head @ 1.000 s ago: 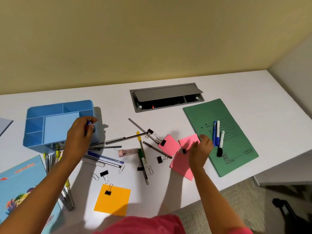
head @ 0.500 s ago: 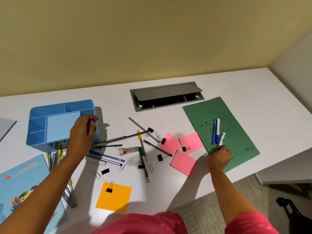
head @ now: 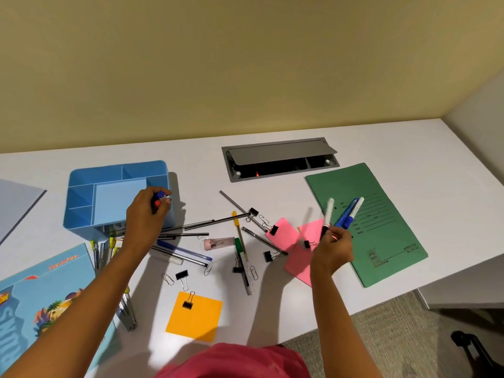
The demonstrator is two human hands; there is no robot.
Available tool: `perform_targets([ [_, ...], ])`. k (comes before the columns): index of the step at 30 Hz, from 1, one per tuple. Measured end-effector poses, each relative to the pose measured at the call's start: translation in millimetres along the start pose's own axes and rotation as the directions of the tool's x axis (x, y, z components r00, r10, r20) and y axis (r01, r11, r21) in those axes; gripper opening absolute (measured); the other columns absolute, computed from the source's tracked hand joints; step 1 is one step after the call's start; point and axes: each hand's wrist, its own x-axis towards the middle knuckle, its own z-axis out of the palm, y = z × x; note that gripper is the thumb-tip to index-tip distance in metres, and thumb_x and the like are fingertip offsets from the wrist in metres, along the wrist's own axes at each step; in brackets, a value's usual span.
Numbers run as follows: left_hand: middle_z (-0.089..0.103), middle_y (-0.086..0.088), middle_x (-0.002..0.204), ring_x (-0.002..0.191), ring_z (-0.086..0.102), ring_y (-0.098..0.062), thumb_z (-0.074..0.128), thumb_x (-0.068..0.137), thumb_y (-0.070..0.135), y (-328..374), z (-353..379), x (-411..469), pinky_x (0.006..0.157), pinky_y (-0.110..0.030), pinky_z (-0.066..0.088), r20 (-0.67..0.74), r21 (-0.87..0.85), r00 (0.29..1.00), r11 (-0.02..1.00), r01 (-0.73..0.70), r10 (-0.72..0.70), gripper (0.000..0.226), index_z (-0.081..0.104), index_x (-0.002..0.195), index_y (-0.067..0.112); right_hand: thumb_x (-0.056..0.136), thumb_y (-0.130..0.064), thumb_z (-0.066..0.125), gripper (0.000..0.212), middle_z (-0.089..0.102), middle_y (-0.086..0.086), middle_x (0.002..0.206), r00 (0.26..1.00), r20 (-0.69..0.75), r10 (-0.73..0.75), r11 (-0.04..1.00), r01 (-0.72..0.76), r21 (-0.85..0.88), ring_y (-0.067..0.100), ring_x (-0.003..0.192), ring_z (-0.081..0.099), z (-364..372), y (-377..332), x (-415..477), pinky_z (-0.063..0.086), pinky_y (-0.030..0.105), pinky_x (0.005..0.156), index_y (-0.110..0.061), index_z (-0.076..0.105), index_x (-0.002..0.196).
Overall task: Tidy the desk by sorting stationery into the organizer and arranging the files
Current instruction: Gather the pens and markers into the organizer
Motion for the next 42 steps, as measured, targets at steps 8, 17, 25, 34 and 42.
perform_targets([
  [8, 0.059, -0.005, 0.112, 0.099, 0.052, -0.016, 0.065, 0.087, 0.018, -4, -10, -4, 0.081, -0.025, 0.038, -0.017, -0.082, 0.999, 0.996, 0.045, -0.047, 0.031, 0.058, 0.117, 0.014, 0.092, -0.001, 0.055, 0.012, 0.066, -0.006, 0.082, 0.893, 0.31, -0.327, 0.916, 0.22, 0.335, -0.001, 0.071, 0.064, 26, -80, -92, 0.055, 0.019, 0.06, -0.006, 0.066, 0.093],
  [17, 0.06, -0.002, 0.122, 0.111, 0.058, -0.021, 0.074, 0.08, 0.019, -14, -20, -10, 0.089, -0.03, 0.047, 0.001, -0.112, 0.997, 0.991, 0.073, -0.074, 0.053, 0.048, 0.126, 0.017, 0.093, -0.003, 0.055, 0.014, 0.069, 0.004, 0.089, 0.513, 0.454, -0.729, 0.684, 0.546, 0.483, 0.019, 0.087, 0.062, 60, -134, -158, 0.047, 0.015, 0.077, -0.006, 0.068, 0.097],
  [25, 0.057, -0.006, 0.128, 0.114, 0.056, -0.022, 0.075, 0.079, 0.016, -10, -20, -11, 0.092, -0.03, 0.046, -0.039, -0.142, 0.993, 0.984, 0.106, -0.113, 0.064, 0.041, 0.133, 0.015, 0.087, -0.003, 0.052, 0.019, 0.067, 0.013, 0.09, -0.103, 0.297, -0.949, 0.055, 0.876, 0.479, 0.023, 0.095, 0.049, 91, -156, -162, 0.045, 0.028, 0.078, 0.001, 0.067, 0.098],
  [34, 0.052, -0.007, 0.136, 0.127, 0.047, -0.031, 0.072, 0.081, 0.02, -11, -11, -11, 0.103, -0.046, 0.043, 0.01, -0.042, 1.0, 0.999, 0.008, -0.008, 0.061, 0.045, 0.135, 0.016, 0.06, 0.011, 0.076, 0.019, 0.06, 0.008, 0.059, -0.295, 0.411, -0.863, -0.06, 0.866, 0.497, 0.027, 0.072, 0.058, 111, -190, -177, 0.029, 0.024, 0.058, -0.001, 0.066, 0.071],
  [42, 0.06, -0.012, 0.113, 0.104, 0.057, -0.032, 0.063, 0.088, 0.015, -15, -7, -6, 0.09, -0.045, 0.048, 0.006, -0.022, 0.996, 0.996, 0.085, -0.085, 0.043, 0.046, 0.127, 0.008, 0.074, 0.008, 0.068, 0.022, 0.064, 0.015, 0.083, -0.3, 0.638, -0.709, 0.133, 0.832, 0.539, 0.029, 0.083, 0.057, 126, -164, -187, 0.049, 0.034, 0.058, -0.002, 0.062, 0.094],
])
